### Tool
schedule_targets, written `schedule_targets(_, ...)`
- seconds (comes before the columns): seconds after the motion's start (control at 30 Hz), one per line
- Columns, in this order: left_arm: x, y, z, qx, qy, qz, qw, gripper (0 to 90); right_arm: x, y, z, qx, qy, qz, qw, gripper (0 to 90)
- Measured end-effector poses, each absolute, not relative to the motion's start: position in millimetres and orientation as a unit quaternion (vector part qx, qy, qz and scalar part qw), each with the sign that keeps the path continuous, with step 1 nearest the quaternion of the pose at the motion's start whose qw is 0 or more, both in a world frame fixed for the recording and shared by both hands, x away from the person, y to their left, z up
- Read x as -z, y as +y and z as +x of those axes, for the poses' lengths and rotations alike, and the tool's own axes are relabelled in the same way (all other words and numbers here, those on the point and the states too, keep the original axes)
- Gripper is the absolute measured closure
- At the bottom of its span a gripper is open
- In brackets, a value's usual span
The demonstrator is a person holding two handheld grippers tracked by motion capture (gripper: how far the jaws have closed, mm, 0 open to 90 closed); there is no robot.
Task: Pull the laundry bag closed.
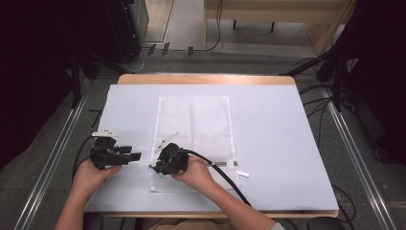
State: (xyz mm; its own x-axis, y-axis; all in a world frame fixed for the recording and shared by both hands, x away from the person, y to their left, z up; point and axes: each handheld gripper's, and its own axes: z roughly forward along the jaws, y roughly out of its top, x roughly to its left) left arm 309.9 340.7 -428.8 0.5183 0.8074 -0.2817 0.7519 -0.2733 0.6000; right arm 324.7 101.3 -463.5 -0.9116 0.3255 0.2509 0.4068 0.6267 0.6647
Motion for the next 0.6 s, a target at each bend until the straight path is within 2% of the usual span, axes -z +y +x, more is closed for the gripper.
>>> schedule_targets(0.2, 429, 342, 310, -0.038, 0.491, 0.794, 0.355, 40.4, 464, 111, 327, 0.383, -0.900, -0.201, 0.058, 78.3)
schedule_targets(0.47, 429, 342, 311, -0.030, 0.492, 0.795, 0.354, 40.6, 464, 116, 330, 0.375, -0.902, -0.205, 0.057, 87.1)
schedule_targets(0.6, 429, 342, 311, -0.029, 0.490, 0.796, 0.355, 40.3, 460, 113, 332, 0.377, -0.904, -0.198, 0.052, 87.7)
